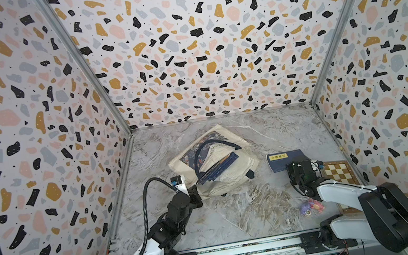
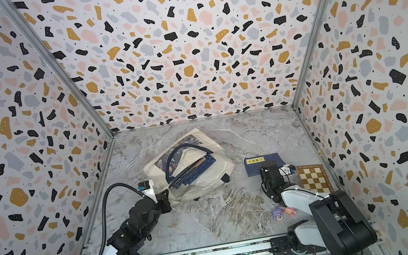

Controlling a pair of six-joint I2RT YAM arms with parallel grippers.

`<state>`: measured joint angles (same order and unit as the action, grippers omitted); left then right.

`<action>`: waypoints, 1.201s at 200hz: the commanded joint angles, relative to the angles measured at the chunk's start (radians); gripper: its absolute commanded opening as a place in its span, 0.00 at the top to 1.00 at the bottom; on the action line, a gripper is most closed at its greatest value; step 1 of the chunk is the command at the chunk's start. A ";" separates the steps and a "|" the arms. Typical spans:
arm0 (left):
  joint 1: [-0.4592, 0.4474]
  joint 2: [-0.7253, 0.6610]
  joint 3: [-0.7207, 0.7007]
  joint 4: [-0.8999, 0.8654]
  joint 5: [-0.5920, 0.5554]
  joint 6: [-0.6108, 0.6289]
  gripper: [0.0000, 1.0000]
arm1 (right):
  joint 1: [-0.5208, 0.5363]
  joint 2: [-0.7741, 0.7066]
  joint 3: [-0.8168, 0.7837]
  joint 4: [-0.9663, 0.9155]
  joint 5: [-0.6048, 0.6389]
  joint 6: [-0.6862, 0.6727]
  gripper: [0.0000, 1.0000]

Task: Take out the books from the canvas bag
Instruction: Place the book at the center of the board.

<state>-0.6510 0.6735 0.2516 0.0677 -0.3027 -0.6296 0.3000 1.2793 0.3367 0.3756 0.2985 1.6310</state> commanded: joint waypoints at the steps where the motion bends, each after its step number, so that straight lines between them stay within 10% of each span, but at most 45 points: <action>1: 0.004 0.002 0.026 -0.006 -0.052 0.001 1.00 | -0.008 0.047 0.057 0.041 0.046 0.056 1.00; 99: 0.004 0.002 0.027 -0.007 -0.055 0.004 1.00 | -0.084 0.265 0.198 0.026 -0.099 -0.052 0.86; 240: 0.004 -0.033 0.016 0.020 -0.004 0.020 1.00 | -0.101 -0.051 0.155 -0.244 -0.195 -0.251 0.19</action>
<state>-0.6510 0.6613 0.2562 0.0673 -0.2974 -0.6254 0.1963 1.3338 0.5037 0.2329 0.1215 1.4414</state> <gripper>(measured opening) 0.047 0.796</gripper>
